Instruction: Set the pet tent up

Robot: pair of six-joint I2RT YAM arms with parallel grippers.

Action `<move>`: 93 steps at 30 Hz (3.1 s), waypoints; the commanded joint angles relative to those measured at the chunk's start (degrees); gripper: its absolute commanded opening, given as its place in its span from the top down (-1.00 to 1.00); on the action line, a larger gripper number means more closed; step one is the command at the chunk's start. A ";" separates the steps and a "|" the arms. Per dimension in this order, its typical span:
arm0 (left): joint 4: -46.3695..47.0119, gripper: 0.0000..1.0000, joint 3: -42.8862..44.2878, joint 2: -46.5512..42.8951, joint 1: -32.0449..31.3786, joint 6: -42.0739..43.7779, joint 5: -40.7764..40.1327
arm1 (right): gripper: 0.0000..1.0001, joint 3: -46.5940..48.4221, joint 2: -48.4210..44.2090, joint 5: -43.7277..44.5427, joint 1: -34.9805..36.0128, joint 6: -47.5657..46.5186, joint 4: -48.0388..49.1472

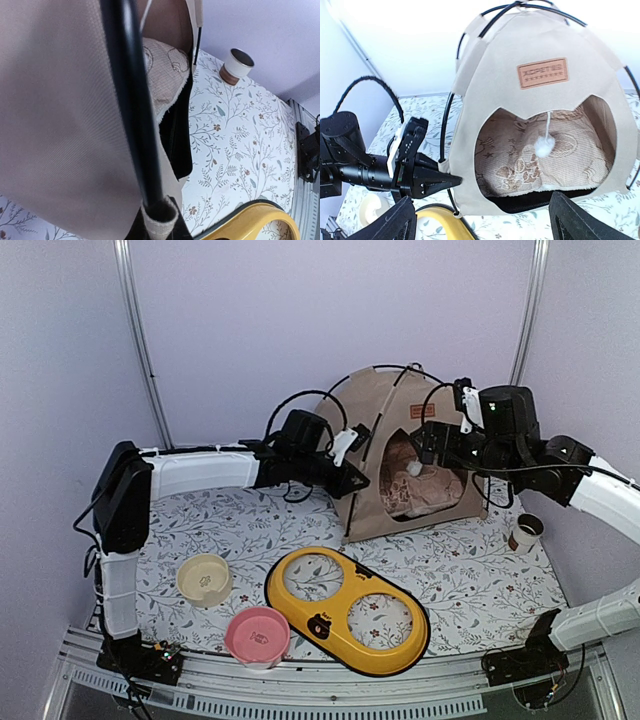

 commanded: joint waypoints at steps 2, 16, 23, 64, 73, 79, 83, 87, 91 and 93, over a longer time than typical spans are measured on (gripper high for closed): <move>4.67 1.00 4.69 3.72 -3.09 4.03 8.13 | -0.88 -4.50 -4.97 -0.29 -2.95 1.72 -1.74; 0.74 1.00 -0.72 0.98 -5.43 10.68 17.27 | -0.93 -4.00 -8.64 -0.32 -10.79 0.07 -3.04; -2.38 1.00 -0.02 1.91 -5.47 10.74 13.47 | -0.96 3.40 -5.52 -11.94 -25.07 -7.85 -0.38; -3.62 1.00 12.43 10.79 -5.42 1.17 -5.44 | 0.53 7.57 10.67 -22.44 -39.61 -27.67 3.13; -4.32 1.00 21.80 17.22 -6.57 -1.24 -3.67 | 0.29 10.12 11.70 -17.83 -41.27 -25.22 1.86; -5.09 0.98 24.63 19.17 -7.44 -2.30 -6.69 | -0.15 13.25 11.56 -22.14 -41.26 -20.68 -1.19; -6.75 0.76 26.11 18.61 -7.11 -4.74 -9.45 | -0.49 12.72 8.62 -24.53 -40.88 -17.77 -2.60; -7.21 0.37 26.26 16.93 -6.97 -5.94 -9.93 | -0.77 11.54 5.12 -23.61 -40.06 -15.41 -4.24; -8.01 -0.17 24.94 14.10 -6.96 -6.36 -11.30 | -0.98 10.94 2.04 -22.73 -38.64 -13.88 -6.08; -7.35 -0.57 21.90 11.70 -6.92 -6.44 -11.86 | -0.98 10.16 0.50 -22.64 -37.69 -13.03 -6.71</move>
